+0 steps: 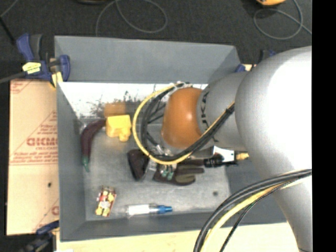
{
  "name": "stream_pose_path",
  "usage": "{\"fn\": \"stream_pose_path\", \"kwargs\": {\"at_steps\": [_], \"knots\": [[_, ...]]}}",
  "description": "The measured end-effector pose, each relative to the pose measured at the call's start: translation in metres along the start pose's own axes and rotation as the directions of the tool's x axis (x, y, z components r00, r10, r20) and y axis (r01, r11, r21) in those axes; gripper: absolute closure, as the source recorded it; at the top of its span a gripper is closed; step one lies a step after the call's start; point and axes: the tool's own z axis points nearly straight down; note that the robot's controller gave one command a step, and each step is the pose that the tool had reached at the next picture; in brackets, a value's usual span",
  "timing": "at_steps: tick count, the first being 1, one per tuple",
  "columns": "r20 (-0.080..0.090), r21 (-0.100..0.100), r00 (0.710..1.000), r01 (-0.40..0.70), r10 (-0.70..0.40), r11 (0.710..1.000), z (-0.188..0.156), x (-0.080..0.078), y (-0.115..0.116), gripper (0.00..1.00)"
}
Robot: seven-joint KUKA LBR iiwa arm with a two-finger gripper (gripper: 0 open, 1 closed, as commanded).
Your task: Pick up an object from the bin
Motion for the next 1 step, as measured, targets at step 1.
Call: {"fn": "stream_pose_path", "kwargs": {"at_steps": [1], "knots": [[-0.007, 0.008, 0.999, 0.041, -0.041, 0.999, -0.0230, -0.0005, -0.0088, 1.00]]}}
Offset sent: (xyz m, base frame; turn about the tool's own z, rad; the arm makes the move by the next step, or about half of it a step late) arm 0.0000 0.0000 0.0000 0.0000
